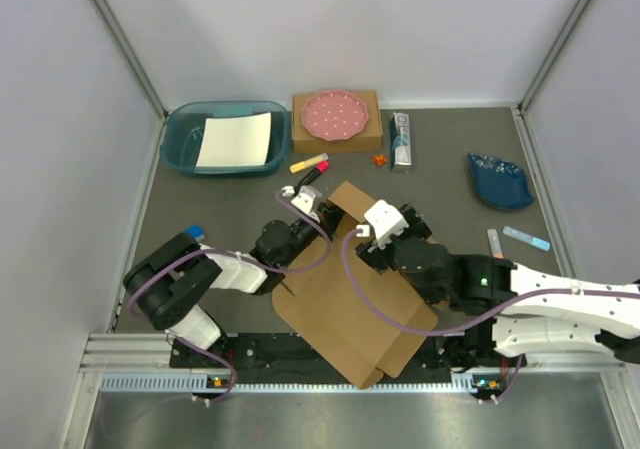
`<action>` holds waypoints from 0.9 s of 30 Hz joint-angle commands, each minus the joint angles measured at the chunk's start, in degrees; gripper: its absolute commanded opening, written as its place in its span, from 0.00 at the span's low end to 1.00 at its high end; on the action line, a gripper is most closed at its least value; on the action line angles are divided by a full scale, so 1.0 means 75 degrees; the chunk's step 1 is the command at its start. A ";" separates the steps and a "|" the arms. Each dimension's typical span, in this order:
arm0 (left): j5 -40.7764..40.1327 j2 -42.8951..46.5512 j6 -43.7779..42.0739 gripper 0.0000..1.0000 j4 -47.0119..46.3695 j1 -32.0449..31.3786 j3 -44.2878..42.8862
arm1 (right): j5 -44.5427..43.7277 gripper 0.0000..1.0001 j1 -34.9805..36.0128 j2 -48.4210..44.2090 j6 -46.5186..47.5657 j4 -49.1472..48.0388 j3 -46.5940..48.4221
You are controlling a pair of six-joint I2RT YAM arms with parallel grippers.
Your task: Fold the paper box
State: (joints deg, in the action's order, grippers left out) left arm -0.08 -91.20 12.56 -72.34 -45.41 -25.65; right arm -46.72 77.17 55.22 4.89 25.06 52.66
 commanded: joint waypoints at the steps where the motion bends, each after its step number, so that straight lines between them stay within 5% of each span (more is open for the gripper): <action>1: -0.0692 0.0593 -0.0302 0.00 -0.0142 -0.0039 -0.0060 | 0.0427 0.76 0.0129 -0.0893 -0.0416 -0.0888 0.0127; 11: -0.2344 0.0593 -0.0256 0.00 0.1488 -0.0320 -0.0377 | 0.1881 0.66 -0.1159 -0.0286 -0.1752 -0.1666 0.0642; 14: -0.2801 0.0547 0.0024 0.00 0.1523 -0.0391 -0.0167 | 0.2419 0.35 -0.1744 0.0311 -0.2324 -0.1596 0.0724; 15: -0.2907 0.0581 0.0187 0.00 0.1558 -0.0403 -0.0108 | 0.2548 0.17 -0.1920 0.0452 -0.2466 -0.1549 0.0689; 18: -0.3375 0.0675 0.0295 0.00 0.1898 -0.0484 0.0021 | 0.3134 0.00 -0.2553 0.0839 -0.2936 -0.1711 0.0444; 27: -0.4640 0.0722 -0.0583 0.00 0.2074 -0.1000 0.0162 | 0.3381 0.00 -0.2765 0.1660 -0.3030 -0.2040 0.0080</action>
State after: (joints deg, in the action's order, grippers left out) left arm -28.18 -87.48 10.94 -55.90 -51.35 -24.47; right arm -23.49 56.82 65.80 -16.08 12.82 53.87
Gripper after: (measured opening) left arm 0.094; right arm 0.003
